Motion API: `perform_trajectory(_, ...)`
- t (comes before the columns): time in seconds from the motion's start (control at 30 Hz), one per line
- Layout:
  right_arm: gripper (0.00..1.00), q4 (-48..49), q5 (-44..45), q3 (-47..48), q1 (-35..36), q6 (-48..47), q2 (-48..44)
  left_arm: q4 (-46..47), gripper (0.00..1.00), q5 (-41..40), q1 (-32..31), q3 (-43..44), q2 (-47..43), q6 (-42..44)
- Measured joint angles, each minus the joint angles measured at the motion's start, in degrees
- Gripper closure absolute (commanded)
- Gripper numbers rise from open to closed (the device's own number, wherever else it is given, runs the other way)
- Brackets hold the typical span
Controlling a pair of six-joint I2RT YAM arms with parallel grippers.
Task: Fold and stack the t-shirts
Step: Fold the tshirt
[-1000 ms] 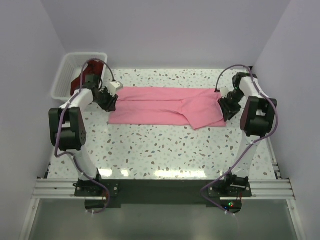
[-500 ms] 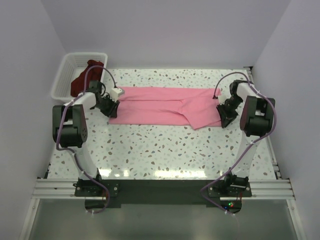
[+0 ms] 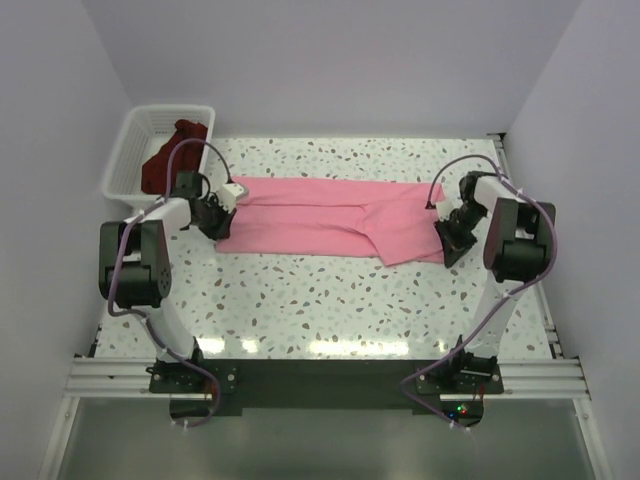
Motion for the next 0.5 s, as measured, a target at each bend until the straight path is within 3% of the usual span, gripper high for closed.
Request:
perform_trajectory(0.23, 1.00, 0.0, 0.0, -6.8, -0.2, -1.4, -6.1, -2.1, 0.83, -0.5, 0.0, -3.1, -3.2, 2.2)
perform_trajectory(0.33, 1.00, -0.5, 0.0, -8.1, -0.6, -2.0, -8.0, -4.5, 0.76, -0.8, 0.0, -3.8, -4.3, 3.0)
perform_trajectory(0.37, 0.85, -1.0, -0.1, -8.2, -0.8, -2.4, -8.4, -5.4, 0.73, -0.8, 0.0, -4.0, -4.7, 3.5)
perform_trajectory(0.43, 0.67, -2.1, -0.8, -8.1, -1.0, -3.0, -9.1, -7.7, 0.65, -0.4, 0.0, -4.1, -5.4, 4.4)
perform_trajectory(0.5, 0.64, -3.6, -2.0, -8.1, -1.2, -3.8, -10.5, -10.2, 0.58, 1.6, 0.0, -4.0, -6.5, 5.7)
